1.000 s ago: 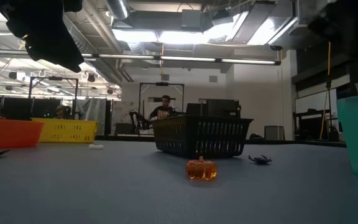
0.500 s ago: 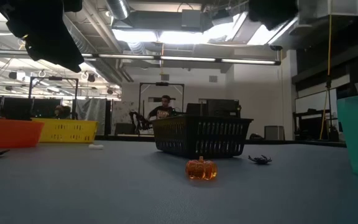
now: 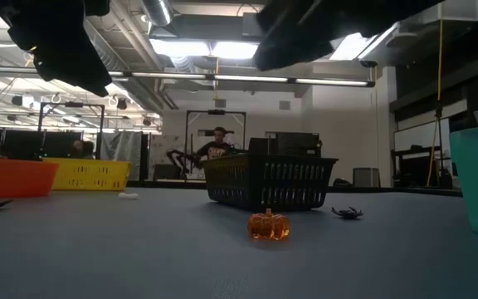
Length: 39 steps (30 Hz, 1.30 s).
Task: Sort Halloween decoration
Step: Put the orange pumpkin toy into the orange bin
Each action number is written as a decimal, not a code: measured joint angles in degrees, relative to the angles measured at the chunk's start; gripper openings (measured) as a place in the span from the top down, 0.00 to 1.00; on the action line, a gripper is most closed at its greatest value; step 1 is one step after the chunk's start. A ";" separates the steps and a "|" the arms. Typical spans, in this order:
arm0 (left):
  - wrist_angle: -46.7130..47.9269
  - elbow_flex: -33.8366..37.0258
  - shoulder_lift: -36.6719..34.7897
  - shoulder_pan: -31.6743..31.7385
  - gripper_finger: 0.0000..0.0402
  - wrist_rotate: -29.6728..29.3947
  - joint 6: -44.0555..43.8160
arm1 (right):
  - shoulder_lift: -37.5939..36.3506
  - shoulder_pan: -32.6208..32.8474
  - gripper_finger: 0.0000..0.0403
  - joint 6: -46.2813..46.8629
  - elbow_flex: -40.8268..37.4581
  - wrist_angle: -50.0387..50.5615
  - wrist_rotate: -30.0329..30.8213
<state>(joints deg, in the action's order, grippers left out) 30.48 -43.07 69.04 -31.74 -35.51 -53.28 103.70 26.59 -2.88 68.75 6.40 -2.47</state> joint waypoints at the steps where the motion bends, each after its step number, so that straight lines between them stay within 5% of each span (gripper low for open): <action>1: -0.04 0.00 0.00 -0.01 0.57 0.00 -0.02 | 1.39 -0.07 0.53 -0.54 1.73 1.12 -1.32; 12: -0.12 0.00 0.00 -0.09 0.57 0.02 -0.02 | 8.93 -2.87 0.53 -5.66 12.32 11.03 -10.54; 39: 0.09 0.00 0.00 -0.09 0.57 -1.55 -0.02 | 17.39 -4.07 0.53 -11.65 12.28 13.10 -7.55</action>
<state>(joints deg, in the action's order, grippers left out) 30.56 -43.07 69.04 -31.83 -37.06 -53.30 121.09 22.52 -14.53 81.03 19.50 -10.03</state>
